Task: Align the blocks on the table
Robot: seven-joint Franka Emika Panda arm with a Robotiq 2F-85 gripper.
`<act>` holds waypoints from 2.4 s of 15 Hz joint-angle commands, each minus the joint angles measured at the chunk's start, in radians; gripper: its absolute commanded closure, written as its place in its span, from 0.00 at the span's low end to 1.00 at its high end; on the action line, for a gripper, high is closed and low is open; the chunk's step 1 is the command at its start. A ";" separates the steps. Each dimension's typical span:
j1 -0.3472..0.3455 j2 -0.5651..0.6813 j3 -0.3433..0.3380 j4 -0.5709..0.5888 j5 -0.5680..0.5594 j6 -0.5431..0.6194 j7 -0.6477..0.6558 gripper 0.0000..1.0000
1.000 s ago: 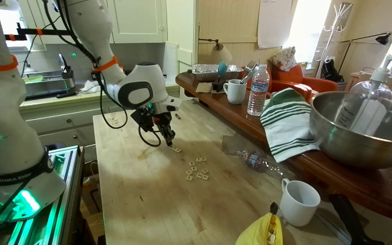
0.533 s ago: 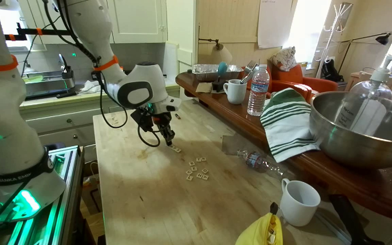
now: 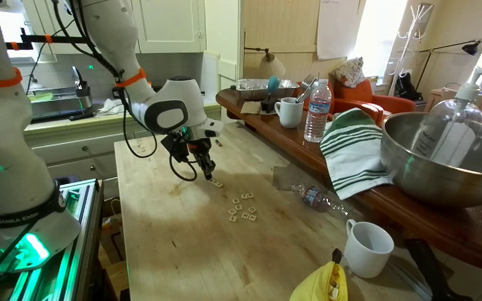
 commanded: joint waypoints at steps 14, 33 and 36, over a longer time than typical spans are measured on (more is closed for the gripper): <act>-0.005 -0.058 0.013 -0.012 0.054 -0.018 -0.028 1.00; -0.033 -0.149 -0.004 0.004 0.073 -0.156 -0.361 0.00; -0.032 -0.129 -0.002 0.006 0.062 -0.114 -0.336 0.00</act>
